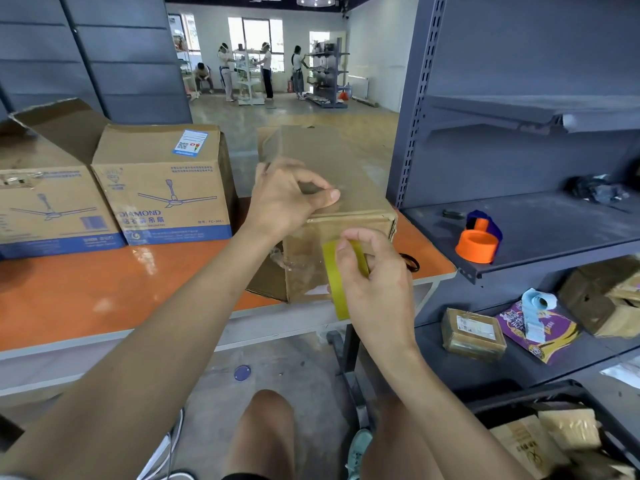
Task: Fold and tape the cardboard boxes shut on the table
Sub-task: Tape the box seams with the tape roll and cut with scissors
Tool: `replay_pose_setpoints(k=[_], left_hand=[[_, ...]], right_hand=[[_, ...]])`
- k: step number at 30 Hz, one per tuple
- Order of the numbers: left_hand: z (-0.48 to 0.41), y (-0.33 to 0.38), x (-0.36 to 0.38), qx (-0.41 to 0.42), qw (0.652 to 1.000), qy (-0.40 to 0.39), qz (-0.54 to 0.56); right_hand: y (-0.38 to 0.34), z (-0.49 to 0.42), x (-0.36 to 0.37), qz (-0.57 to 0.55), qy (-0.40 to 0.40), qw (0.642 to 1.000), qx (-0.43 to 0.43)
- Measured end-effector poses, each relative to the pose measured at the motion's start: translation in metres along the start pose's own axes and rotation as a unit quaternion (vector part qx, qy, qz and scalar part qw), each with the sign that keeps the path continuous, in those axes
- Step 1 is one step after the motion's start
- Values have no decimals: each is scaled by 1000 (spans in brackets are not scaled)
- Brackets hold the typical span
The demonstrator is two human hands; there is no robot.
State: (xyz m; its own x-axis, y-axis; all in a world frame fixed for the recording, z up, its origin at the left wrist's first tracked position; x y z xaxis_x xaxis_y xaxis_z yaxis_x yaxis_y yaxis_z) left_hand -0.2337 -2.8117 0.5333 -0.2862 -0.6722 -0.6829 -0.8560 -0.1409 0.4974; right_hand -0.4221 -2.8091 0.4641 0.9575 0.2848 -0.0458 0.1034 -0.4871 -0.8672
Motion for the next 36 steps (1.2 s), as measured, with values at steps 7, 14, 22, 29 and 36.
replay_pose_setpoints(k=[7,14,22,29,36], left_hand=[[-8,9,-6,-16,991,24,-130],[33,49,13,209,976,-48,-50],[38,38,23,194,966,-94,-145],[60,46,-7,190,954,48,-228],[138,-6,31,-109,993,-51,-12]], right_hand=[[4,1,2,-16,-26,999,7],[9,6,8,-90,-77,993,30],[28,14,9,-117,-66,985,108],[58,26,11,-143,-66,970,185],[58,18,0,5,-122,985,125]])
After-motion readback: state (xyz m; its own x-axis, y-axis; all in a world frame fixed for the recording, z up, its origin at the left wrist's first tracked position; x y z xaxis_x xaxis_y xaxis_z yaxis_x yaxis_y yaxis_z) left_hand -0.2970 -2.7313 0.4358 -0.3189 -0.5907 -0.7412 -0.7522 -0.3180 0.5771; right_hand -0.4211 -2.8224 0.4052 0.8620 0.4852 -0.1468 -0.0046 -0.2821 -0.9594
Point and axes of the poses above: each hand's wrist, its own z-axis away from the middle knuckle, its own x-axis out of the palm, y = z × x, the point moved 10 cm from there along -z, towards the middle knuckle, and after that the axes turned 13 degrees about -z, right-handed, at the moved point
